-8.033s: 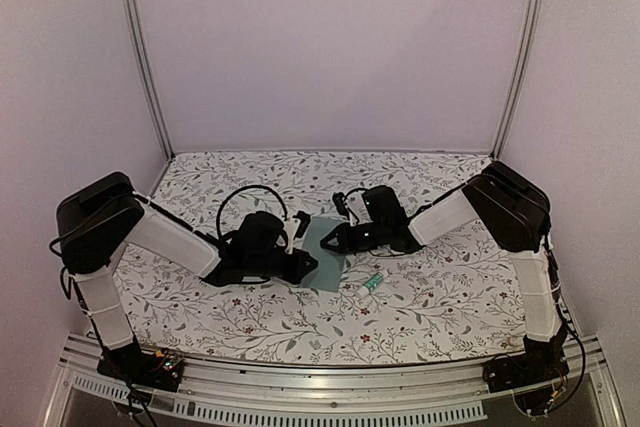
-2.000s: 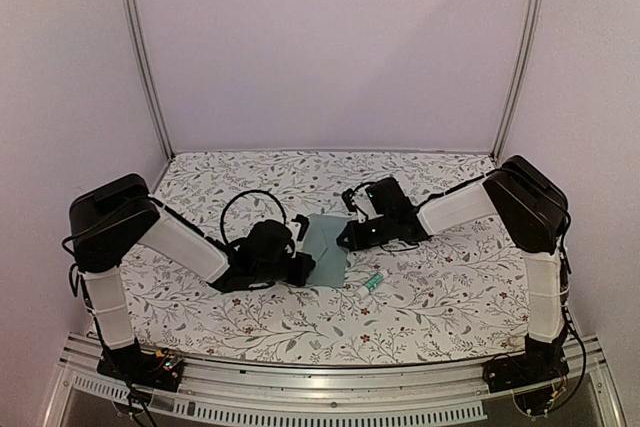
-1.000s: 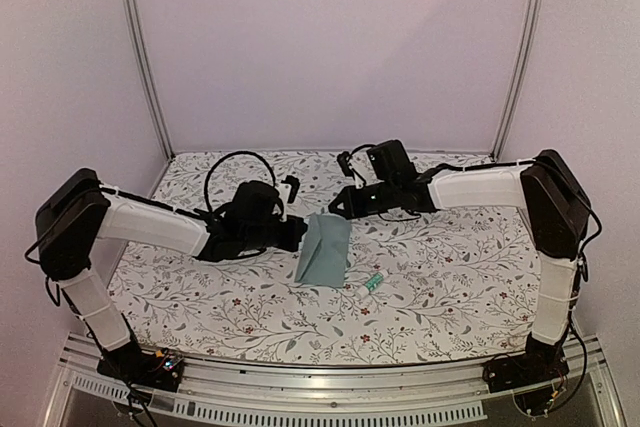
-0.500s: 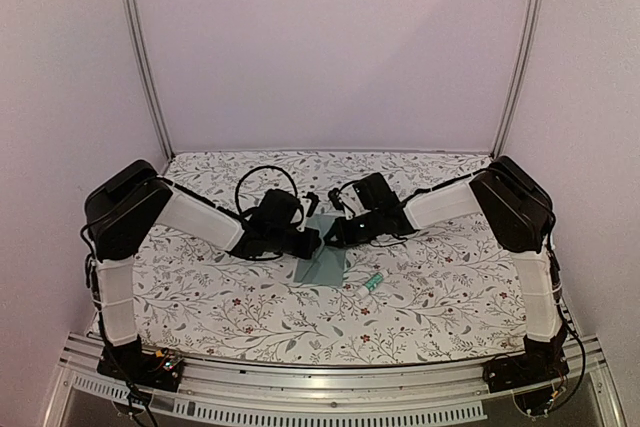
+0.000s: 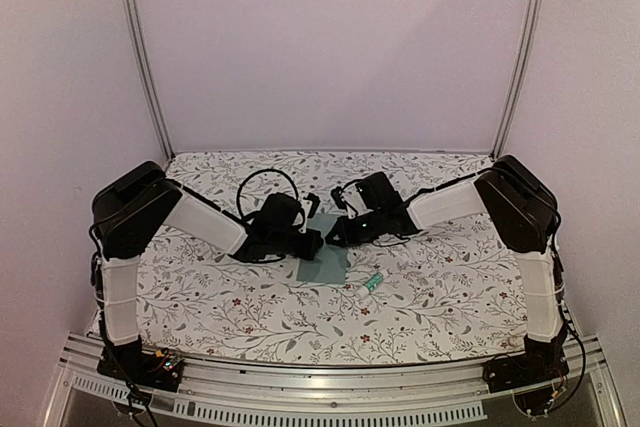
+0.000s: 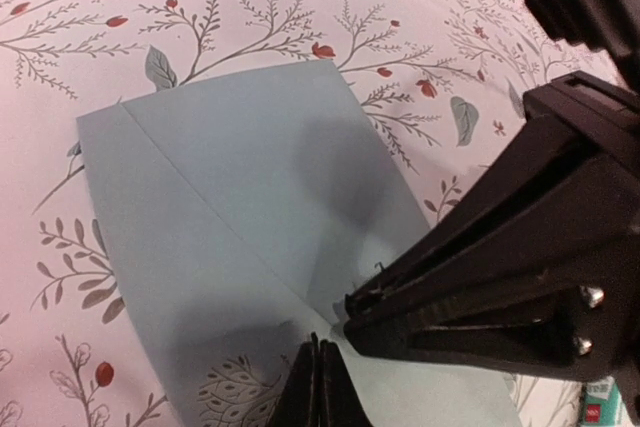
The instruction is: Place the letter into the envelope and seal it
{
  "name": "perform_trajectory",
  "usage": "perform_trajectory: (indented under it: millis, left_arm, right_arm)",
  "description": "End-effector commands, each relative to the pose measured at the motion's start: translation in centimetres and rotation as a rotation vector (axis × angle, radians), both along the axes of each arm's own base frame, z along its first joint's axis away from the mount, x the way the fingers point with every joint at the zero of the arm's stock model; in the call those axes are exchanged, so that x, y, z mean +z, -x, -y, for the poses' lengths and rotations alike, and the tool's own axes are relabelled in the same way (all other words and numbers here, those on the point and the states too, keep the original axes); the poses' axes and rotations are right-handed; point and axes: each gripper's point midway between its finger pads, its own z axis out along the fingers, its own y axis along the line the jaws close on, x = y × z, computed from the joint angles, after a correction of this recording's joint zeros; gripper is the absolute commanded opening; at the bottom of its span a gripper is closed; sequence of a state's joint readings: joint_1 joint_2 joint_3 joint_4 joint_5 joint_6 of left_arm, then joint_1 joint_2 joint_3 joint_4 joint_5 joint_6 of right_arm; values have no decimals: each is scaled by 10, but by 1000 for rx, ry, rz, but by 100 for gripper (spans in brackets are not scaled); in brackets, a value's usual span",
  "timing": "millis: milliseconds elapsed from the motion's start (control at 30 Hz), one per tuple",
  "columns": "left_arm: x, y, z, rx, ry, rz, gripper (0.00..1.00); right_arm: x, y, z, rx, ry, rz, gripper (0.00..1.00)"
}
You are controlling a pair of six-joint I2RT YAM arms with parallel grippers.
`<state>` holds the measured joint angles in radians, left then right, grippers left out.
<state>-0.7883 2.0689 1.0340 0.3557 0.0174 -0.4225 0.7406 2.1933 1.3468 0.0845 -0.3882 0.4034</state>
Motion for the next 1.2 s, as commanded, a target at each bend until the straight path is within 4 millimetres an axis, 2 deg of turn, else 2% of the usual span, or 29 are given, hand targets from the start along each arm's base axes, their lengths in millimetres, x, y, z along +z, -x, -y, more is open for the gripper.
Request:
perform_trajectory:
  millis: [0,167,367,500,600,733,967,1067,1167]
  left_arm:
    - [-35,13,-21,23,-85,-79,0]
    - [-34,13,-21,26,-78,-77,0]
    - [-27,13,-23,45,-42,-70,0]
    - [-16,17,-27,45,53,-67,0]
    - [-5,20,-22,3,174,-84,0]
    - [-2,21,-22,-21,251,-116,0]
    - [8,24,-21,-43,316,-135,0]
    - [11,22,-25,-28,293,-122,0]
    - [7,17,-30,-2,251,-115,0]
  right_arm:
    - [30,6,-5,13,-25,37,6]
    - [42,8,-11,29,-50,49,7]
    - [13,7,-14,27,-24,9,6]
    - [-4,9,-17,36,-22,-20,6]
    - [-11,10,-18,42,-26,-34,6]
    - [-18,11,-16,37,-13,-43,6]
    - [-17,10,-12,25,1,-32,6]
    - [-17,10,-12,23,6,-31,6]
    - [-16,10,-12,25,8,-29,6]
